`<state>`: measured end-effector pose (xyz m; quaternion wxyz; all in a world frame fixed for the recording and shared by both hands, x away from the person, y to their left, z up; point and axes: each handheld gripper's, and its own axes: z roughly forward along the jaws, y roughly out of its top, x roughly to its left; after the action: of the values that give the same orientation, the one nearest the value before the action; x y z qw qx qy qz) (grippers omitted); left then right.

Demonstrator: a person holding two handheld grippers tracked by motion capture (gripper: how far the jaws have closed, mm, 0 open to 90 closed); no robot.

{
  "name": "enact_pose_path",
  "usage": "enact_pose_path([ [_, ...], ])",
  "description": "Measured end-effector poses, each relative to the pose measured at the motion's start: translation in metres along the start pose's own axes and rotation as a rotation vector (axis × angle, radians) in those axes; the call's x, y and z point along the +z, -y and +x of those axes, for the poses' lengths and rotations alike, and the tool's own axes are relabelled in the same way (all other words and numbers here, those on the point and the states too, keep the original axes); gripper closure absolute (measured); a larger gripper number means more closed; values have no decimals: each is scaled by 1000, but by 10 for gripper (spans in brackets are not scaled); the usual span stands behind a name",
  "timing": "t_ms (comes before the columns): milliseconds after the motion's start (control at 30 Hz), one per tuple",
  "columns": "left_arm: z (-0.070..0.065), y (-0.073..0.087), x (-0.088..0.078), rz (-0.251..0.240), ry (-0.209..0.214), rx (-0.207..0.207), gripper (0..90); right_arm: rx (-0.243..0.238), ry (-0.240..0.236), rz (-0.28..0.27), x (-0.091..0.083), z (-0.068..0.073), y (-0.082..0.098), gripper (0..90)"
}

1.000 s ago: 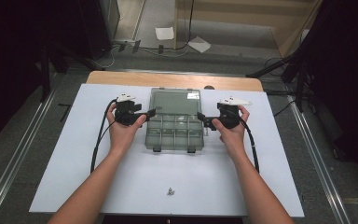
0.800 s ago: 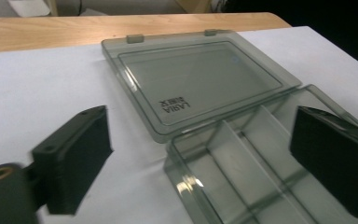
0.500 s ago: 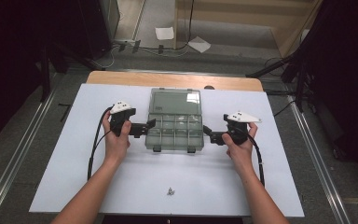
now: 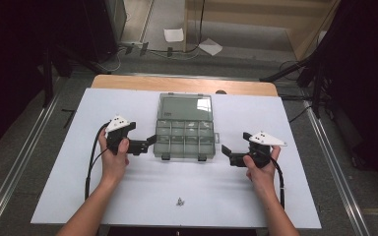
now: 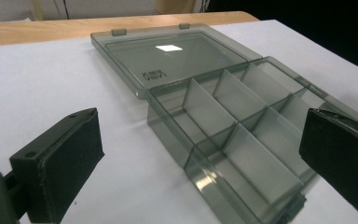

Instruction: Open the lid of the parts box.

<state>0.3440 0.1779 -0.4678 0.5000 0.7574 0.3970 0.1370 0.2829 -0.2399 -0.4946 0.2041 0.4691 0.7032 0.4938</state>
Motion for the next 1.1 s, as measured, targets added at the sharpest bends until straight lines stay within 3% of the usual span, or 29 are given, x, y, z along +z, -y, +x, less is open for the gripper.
enact_pose_path([
  [467,-4,25,-30,-24,-13,4,0,-2,2,-7,-23,4,19,16],
  [867,-4,46,-55,-37,-43,47,0,13,15,-4,-41,13,30,104],
  [1100,0,56,-68,-45,-50,26,0,6,29,-3,-48,17,36,105],
])
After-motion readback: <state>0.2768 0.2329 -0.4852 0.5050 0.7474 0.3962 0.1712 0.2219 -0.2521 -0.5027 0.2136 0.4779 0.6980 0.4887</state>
